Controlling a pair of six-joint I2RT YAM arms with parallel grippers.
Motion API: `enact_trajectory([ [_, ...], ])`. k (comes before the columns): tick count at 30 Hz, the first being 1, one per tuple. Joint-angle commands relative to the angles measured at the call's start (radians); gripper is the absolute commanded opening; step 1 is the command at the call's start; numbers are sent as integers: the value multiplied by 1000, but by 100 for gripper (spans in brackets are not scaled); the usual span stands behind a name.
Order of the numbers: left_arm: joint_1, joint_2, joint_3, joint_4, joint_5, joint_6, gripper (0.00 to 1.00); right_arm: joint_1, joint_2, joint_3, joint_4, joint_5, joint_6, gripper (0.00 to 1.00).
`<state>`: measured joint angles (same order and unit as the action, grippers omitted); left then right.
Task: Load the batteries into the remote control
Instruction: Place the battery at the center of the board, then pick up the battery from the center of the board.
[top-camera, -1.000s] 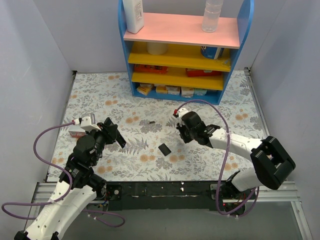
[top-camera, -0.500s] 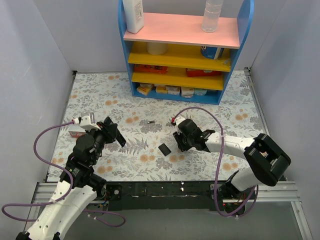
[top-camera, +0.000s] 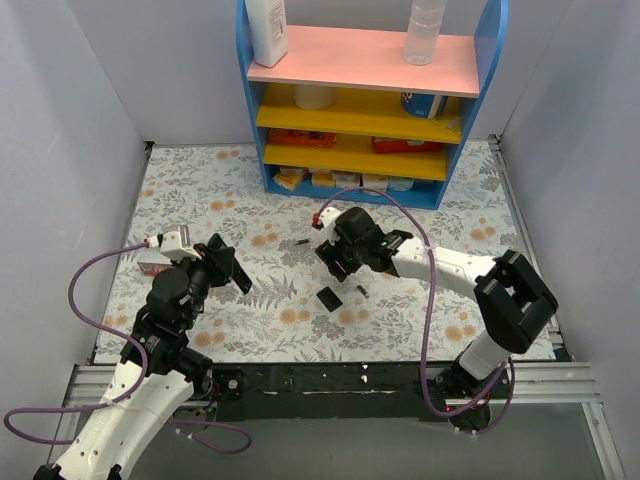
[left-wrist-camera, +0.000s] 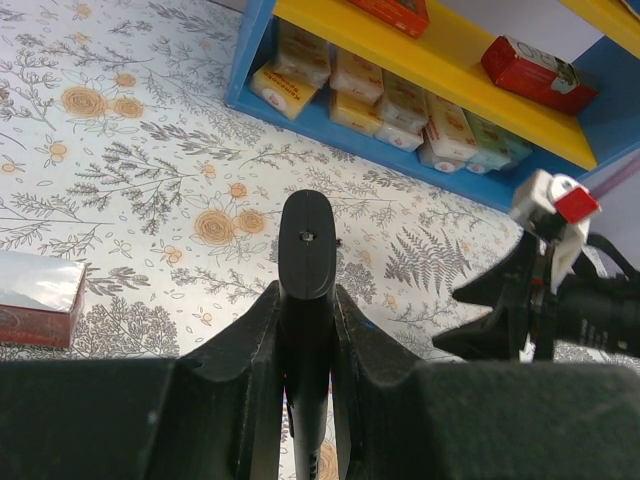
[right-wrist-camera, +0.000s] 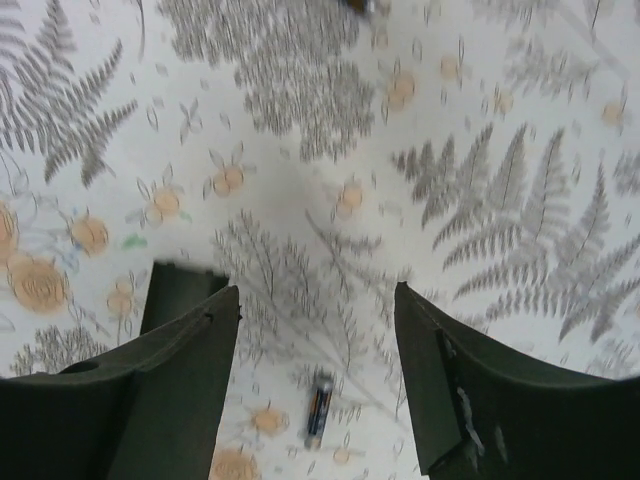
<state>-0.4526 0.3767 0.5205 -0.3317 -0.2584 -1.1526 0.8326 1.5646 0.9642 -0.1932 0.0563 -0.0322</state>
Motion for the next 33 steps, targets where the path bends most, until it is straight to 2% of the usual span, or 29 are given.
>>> enact_trajectory([
  [1, 11, -7, -4, 17, 16, 8, 0, -1, 118, 175, -18, -110, -187, 70],
  [10, 18, 1, -5, 22, 31, 10, 0, -21, 394, 529, -106, -243, -348, 69],
  [20, 26, 2, -7, 31, 51, 11, 0, -39, 616, 769, -204, -320, -419, 63],
  [25, 31, 7, -7, 34, 65, 13, 0, -49, 667, 812, -212, -340, -416, 58],
  [33, 38, 8, -10, 37, 80, 13, 0, -61, 684, 786, -218, -320, -416, 42],
])
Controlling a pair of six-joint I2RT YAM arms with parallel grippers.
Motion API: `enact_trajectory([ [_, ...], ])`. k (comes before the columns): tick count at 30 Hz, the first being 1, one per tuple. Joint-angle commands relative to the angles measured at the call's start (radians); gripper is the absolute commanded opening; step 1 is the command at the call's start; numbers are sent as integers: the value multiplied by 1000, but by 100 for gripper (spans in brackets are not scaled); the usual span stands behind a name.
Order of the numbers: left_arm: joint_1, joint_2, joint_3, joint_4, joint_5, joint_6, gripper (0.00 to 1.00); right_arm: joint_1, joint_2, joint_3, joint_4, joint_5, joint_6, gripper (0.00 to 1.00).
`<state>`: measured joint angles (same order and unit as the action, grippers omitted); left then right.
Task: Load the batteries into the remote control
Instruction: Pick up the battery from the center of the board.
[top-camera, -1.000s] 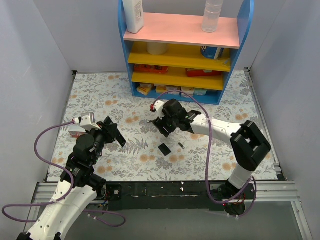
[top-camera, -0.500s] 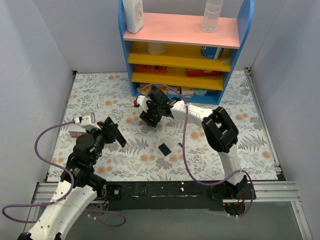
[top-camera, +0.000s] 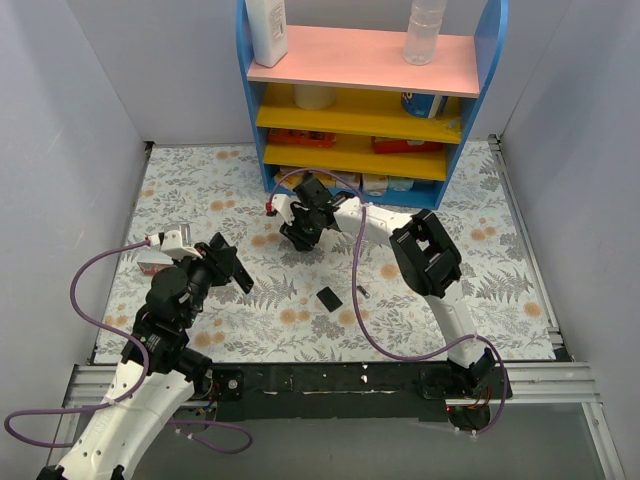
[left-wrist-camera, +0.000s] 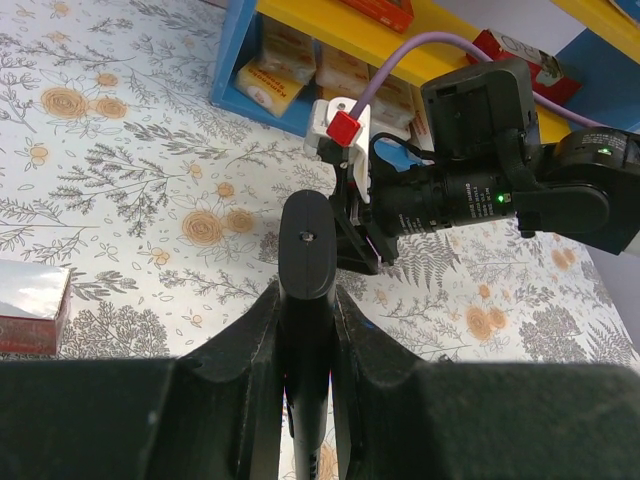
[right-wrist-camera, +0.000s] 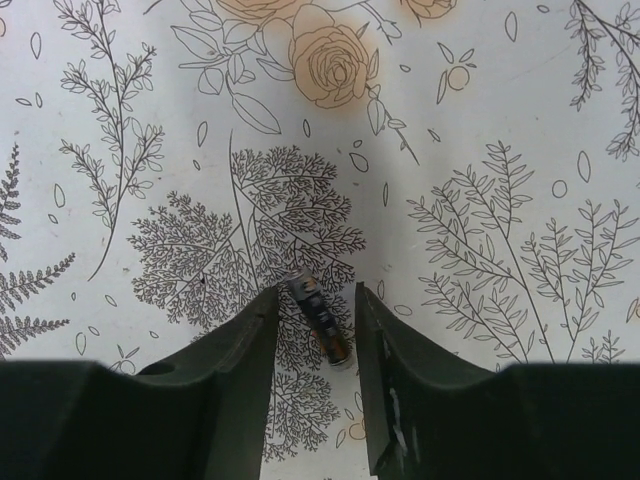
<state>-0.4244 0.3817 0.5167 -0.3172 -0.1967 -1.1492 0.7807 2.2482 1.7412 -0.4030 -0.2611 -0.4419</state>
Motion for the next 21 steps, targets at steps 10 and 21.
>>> enact_trajectory([
  [10, 18, 14, -14, 38, 36, -1, 0, -9, -93, -156, 35, 56, 54, 18],
  [21, 18, 31, -121, 260, 244, -130, 0, 0, -378, -477, 205, 112, 215, 1],
])
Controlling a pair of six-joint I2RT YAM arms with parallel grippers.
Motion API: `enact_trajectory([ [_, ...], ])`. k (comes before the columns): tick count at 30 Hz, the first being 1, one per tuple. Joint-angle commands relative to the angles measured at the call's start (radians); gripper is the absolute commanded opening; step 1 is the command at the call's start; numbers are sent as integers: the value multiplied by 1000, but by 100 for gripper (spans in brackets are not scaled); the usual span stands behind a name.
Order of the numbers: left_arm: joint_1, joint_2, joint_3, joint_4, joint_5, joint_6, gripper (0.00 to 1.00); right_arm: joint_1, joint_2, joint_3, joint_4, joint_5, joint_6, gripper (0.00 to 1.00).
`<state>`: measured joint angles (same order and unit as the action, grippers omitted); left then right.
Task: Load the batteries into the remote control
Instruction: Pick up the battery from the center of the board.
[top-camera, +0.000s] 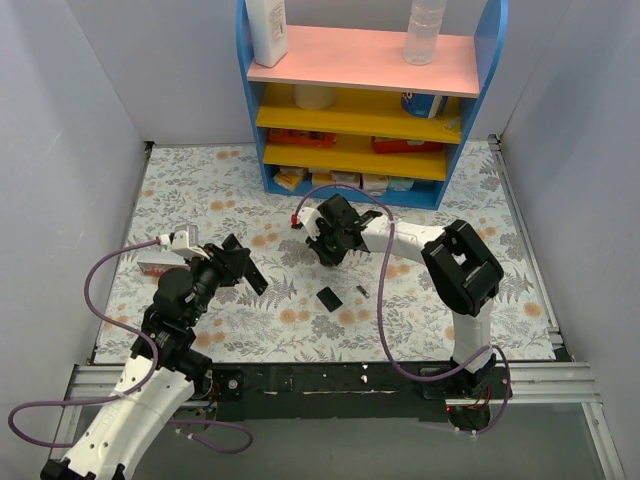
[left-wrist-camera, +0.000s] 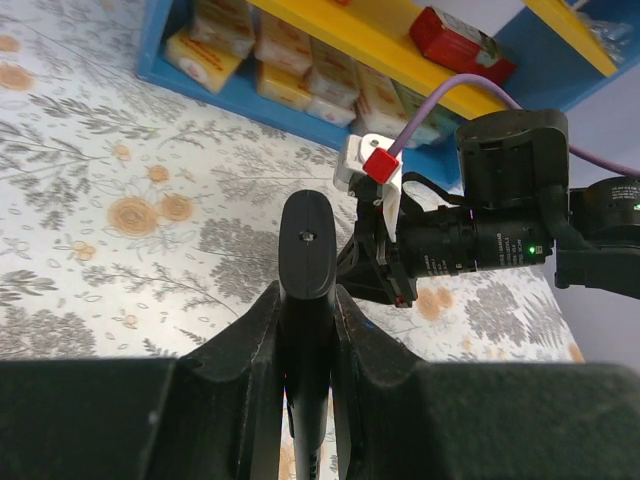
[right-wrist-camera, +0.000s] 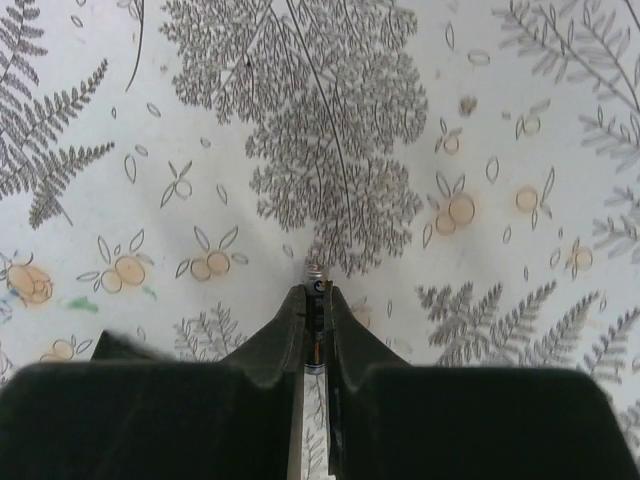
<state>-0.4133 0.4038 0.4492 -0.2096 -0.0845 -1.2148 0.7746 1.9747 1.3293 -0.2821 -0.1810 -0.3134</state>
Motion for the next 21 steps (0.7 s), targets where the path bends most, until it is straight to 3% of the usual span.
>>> enact_trajectory([
  [1, 8, 9, -67, 182, 155, -92, 0, 9, -146, -82, 92, 40, 98, 1],
  [14, 5, 138, -322, 765, 420, -222, 0, 94, -638, -418, 342, 86, 420, 1],
  [21, 4, 282, -362, 1050, 460, -284, 0, 192, -896, -573, 510, 121, 594, 1],
])
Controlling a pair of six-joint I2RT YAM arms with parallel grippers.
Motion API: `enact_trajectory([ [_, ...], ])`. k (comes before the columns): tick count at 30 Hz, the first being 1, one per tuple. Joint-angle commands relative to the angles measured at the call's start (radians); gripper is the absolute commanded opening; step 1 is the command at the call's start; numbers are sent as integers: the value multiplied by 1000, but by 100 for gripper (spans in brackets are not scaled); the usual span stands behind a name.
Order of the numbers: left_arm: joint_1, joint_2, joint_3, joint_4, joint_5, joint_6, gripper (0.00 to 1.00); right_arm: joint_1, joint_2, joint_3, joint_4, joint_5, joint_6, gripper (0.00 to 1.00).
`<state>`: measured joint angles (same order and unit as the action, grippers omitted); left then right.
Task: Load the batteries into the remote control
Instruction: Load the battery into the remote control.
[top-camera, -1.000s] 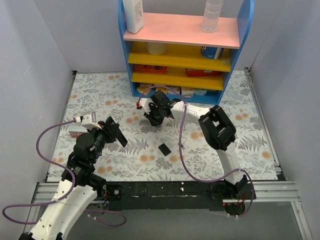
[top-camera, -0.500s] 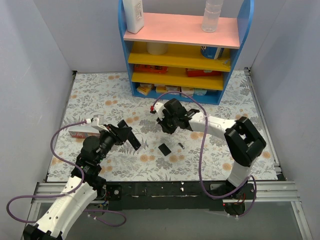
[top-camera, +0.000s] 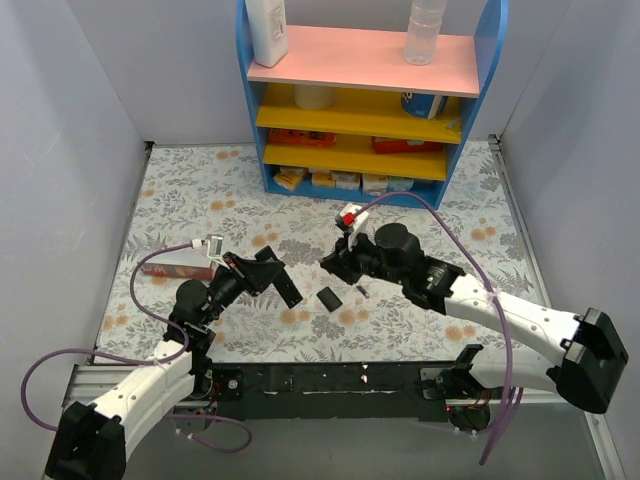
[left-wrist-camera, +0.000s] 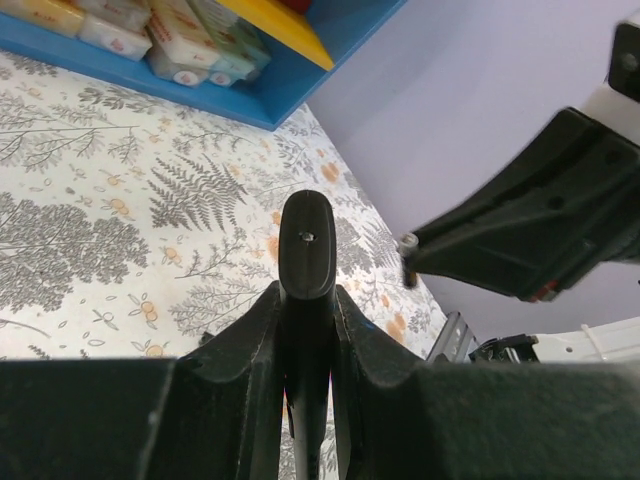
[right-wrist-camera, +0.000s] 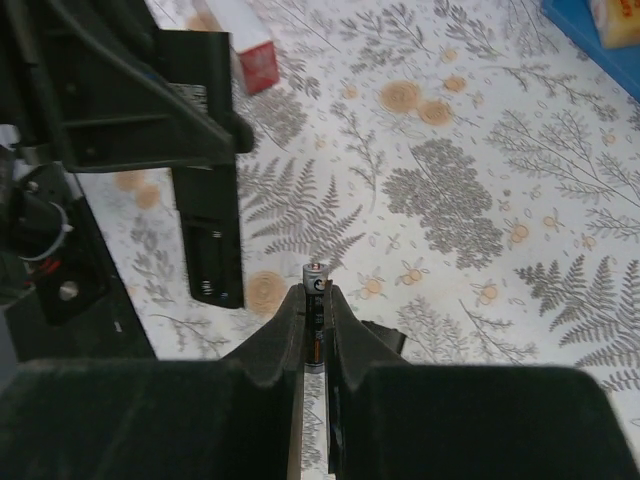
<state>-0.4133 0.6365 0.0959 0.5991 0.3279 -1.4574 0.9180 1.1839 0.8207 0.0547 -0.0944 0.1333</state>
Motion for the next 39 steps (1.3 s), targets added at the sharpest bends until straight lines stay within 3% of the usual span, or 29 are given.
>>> enact_trajectory([
  [1, 2, 61, -9, 257, 45, -53, 0, 59, -122, -77, 191, 44, 157, 1],
  [9, -53, 140, -7, 412, -13, -116, 0, 202, -181, -178, 345, 216, 221, 1],
  [17, -160, 134, -30, 432, -173, -161, 0, 283, -144, -210, 506, 308, 178, 1],
  [39, -211, 160, -39, 485, -231, -273, 0, 321, -58, -245, 640, 302, 109, 1],
])
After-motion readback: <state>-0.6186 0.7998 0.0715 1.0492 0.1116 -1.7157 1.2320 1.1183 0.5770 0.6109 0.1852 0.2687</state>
